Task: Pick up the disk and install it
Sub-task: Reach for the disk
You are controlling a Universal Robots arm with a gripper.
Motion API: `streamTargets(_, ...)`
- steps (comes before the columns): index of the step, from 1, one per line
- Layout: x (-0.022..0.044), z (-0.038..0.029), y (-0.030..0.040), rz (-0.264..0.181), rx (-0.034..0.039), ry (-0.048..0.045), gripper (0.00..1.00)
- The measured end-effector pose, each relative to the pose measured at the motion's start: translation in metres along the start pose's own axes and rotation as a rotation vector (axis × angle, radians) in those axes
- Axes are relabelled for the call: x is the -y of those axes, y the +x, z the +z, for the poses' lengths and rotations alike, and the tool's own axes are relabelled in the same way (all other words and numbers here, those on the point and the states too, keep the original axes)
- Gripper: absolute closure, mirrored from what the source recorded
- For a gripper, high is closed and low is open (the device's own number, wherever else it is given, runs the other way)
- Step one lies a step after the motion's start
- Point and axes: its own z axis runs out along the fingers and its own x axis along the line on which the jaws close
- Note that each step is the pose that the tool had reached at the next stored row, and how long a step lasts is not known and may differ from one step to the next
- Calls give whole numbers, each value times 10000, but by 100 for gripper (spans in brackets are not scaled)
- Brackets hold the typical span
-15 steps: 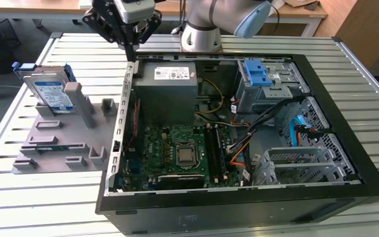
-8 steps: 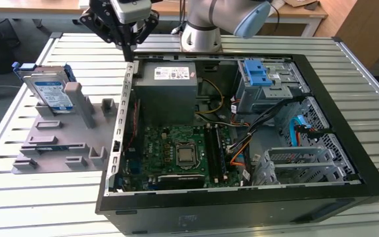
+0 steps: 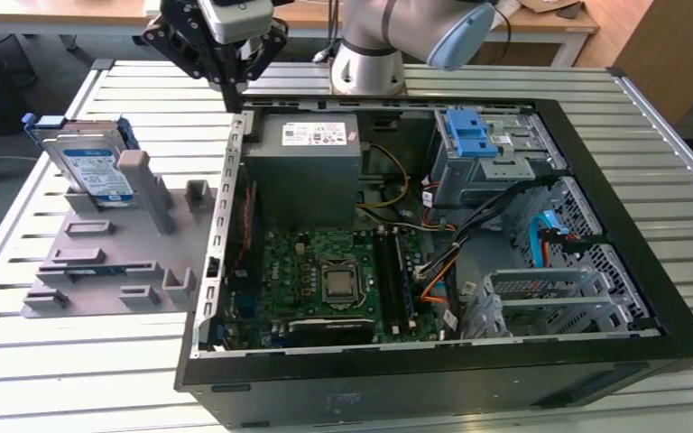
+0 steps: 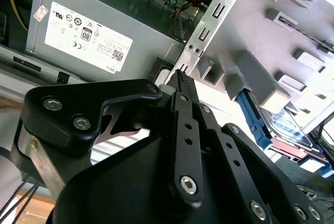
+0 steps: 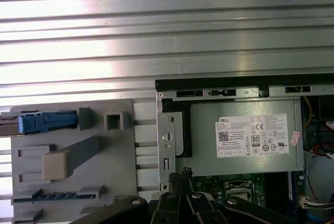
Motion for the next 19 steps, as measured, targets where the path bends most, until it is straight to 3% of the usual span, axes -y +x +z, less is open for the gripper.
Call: streamTargets(19,5,1,63,0,0,0,89)
